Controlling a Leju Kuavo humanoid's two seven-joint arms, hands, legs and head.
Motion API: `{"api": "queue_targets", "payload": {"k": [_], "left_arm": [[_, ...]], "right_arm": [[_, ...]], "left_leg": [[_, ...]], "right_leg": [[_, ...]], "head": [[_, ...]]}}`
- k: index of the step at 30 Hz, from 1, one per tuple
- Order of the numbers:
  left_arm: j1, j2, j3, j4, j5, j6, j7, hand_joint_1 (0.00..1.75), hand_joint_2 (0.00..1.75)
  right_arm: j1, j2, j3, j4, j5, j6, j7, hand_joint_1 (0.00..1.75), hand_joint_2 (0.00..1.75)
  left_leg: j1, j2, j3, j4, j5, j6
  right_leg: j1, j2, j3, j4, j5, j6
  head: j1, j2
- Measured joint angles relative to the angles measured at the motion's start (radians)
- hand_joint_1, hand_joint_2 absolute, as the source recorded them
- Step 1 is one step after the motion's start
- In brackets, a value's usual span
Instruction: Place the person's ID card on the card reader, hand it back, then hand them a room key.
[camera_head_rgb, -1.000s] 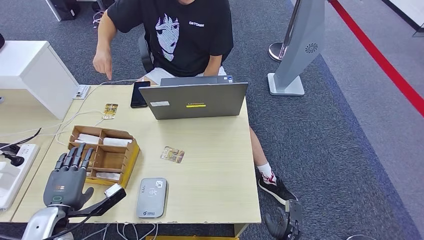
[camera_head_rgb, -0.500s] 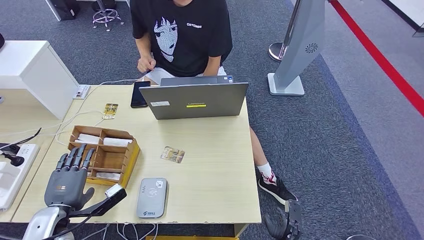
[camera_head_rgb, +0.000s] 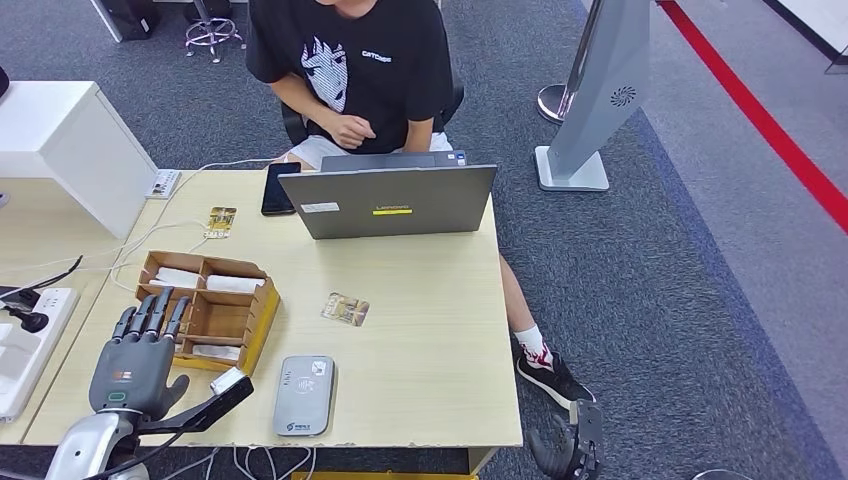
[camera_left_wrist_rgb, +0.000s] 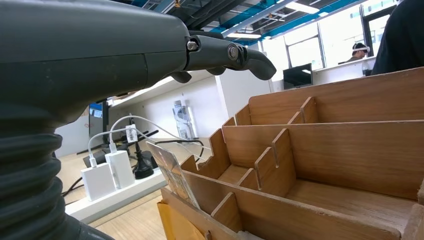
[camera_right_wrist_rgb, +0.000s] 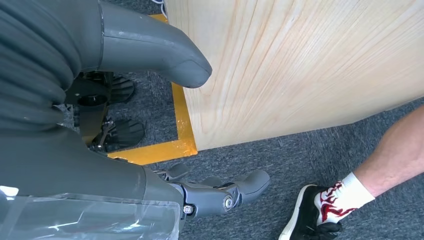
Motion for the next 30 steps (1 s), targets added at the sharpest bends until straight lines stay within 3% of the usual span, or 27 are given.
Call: {"api": "queue_targets", "payload": {"k": [4,9,30], "left_arm": [[0.025,0.04,0.018,-0.003,0.058,0.019,0.021,0.0,1.75],[0.06,0.093,0.108,-0.004,0.095,0.024,-0.044,0.0,1.75],[0.048,0.114,0.138,0.003,0.034,0.013,-0.02,0.0,1.75]], "right_arm": [[0.002,0.005,0.0,-0.003,-0.013,0.002,-0.001,0.0,1.75],[0.01,0.02,-0.001,-0.02,-0.017,0.003,0.008,0.0,1.75],[0.009,0.031,-0.001,-0.029,-0.006,0.009,0.009,0.0,1.75]], "left_leg": [[0.0,0.002,0.0,0.0,0.0,0.0],[0.001,0.0,0.0,0.0,0.0,-0.001],[0.001,-0.001,0.0,0.0,0.0,-0.001]], "right_leg": [[0.0,0.002,0.0,0.0,0.0,0.0],[0.0,0.0,-0.001,0.001,-0.001,-0.001],[0.0,-0.001,0.0,0.001,-0.001,-0.001]], "head": [[0.001,0.0],[0.0,0.0],[0.0,0.0]]}}
